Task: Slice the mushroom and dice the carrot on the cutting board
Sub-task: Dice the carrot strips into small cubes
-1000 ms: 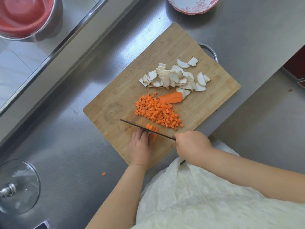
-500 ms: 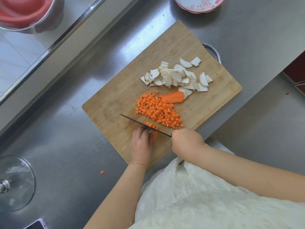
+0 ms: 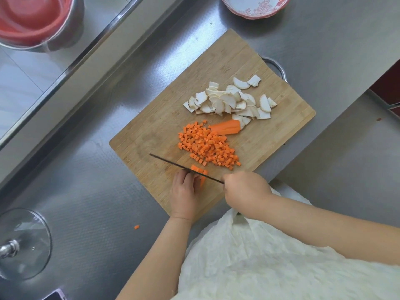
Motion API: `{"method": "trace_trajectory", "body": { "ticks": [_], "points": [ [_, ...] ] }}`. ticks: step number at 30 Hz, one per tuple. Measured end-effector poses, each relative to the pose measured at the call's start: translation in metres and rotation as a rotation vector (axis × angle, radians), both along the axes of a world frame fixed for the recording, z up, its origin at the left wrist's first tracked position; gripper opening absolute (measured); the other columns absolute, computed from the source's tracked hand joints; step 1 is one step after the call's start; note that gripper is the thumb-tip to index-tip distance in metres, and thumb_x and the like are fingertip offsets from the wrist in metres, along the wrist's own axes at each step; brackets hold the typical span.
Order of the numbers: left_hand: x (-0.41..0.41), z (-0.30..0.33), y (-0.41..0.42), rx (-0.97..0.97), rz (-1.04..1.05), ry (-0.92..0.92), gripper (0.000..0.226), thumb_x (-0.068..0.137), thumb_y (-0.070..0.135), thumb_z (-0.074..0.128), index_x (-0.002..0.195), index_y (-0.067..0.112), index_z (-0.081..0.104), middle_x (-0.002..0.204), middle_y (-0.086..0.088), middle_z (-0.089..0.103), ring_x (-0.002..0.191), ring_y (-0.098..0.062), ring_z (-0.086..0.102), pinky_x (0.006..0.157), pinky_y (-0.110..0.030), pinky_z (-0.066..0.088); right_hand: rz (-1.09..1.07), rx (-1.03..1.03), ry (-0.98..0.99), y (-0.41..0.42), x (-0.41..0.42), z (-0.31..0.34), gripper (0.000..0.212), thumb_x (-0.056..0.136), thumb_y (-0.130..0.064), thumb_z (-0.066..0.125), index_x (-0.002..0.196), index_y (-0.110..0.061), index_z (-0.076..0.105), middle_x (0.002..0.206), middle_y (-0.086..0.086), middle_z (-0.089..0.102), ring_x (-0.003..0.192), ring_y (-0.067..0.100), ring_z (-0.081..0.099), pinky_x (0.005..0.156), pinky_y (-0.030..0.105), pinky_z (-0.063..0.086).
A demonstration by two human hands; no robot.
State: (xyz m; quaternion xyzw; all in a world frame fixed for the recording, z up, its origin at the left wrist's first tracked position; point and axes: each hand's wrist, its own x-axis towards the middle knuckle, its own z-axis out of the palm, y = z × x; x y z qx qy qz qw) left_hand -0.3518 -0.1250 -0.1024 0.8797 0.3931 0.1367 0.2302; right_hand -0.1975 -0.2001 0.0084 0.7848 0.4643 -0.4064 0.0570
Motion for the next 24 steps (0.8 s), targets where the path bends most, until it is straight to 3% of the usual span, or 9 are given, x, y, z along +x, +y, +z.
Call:
{"method": "trace_trajectory", "body": {
  "ticks": [4,7,11,14,16,20,24],
  "points": [
    [-0.001,-0.004,-0.001,-0.001,0.013,0.026,0.023,0.088,0.021,0.054,0.082,0.003,0.067,0.083,-0.009,0.062,0.076,-0.022,0.051,0.061,-0.030,0.042,0.025,-0.082,-0.008,0.002,-0.003,0.005,0.020,0.091,-0.002,0.043,0.096,-0.016,0.056,0.091,0.006,0.060,0.071,0.023,0.044,0.044,0.025,0.024],
    [-0.001,-0.005,-0.001,0.014,0.007,0.031,0.027,0.089,0.021,0.052,0.081,0.001,0.067,0.084,-0.011,0.063,0.079,-0.020,0.048,0.064,-0.028,0.039,0.036,-0.125,-0.028,0.004,-0.005,0.003,0.019,0.090,0.000,0.044,0.096,-0.014,0.057,0.080,0.003,0.049,0.070,0.022,0.045,0.045,0.025,0.026],
    [0.000,-0.005,-0.001,0.012,0.005,0.033,0.029,0.090,0.021,0.050,0.080,0.000,0.067,0.084,-0.012,0.064,0.080,-0.020,0.048,0.065,-0.028,0.038,0.031,-0.191,-0.038,0.009,-0.008,-0.004,0.025,0.089,0.001,0.046,0.070,-0.013,0.042,0.066,-0.001,0.040,0.067,0.020,0.046,0.047,0.024,0.029],
    [-0.001,-0.006,-0.001,0.007,0.005,0.040,0.029,0.090,0.022,0.051,0.079,0.002,0.068,0.084,-0.010,0.063,0.077,-0.023,0.053,0.063,-0.030,0.041,-0.024,-0.205,-0.005,0.012,-0.008,-0.015,0.015,0.091,0.000,0.047,0.092,-0.010,0.059,0.081,0.003,0.054,0.074,0.024,0.049,0.057,0.027,0.039],
    [-0.001,-0.006,-0.001,-0.010,-0.004,0.026,0.025,0.090,0.021,0.055,0.081,0.003,0.069,0.086,-0.009,0.064,0.078,-0.024,0.056,0.064,-0.031,0.044,-0.098,-0.170,0.039,0.013,-0.003,-0.025,0.016,0.095,-0.012,0.047,0.101,-0.009,0.061,0.085,0.004,0.055,0.075,0.024,0.052,0.061,0.029,0.040],
    [0.001,0.000,-0.002,-0.024,0.007,0.018,0.017,0.088,0.020,0.066,0.082,0.005,0.070,0.084,-0.006,0.063,0.077,-0.022,0.057,0.063,-0.028,0.045,-0.279,-0.121,0.195,0.013,0.013,-0.035,0.030,0.097,-0.036,0.048,0.103,-0.009,0.059,0.084,0.005,0.057,0.086,0.029,0.061,0.070,0.034,0.049],
    [-0.001,0.004,-0.002,-0.005,0.001,0.004,0.025,0.091,0.024,0.057,0.081,0.005,0.070,0.085,-0.007,0.064,0.078,-0.021,0.056,0.065,-0.026,0.044,-0.190,-0.032,0.140,0.002,0.010,-0.028,0.028,0.098,-0.034,0.045,0.098,-0.011,0.060,0.081,0.004,0.056,0.080,0.027,0.058,0.061,0.029,0.041]
  ]
}}
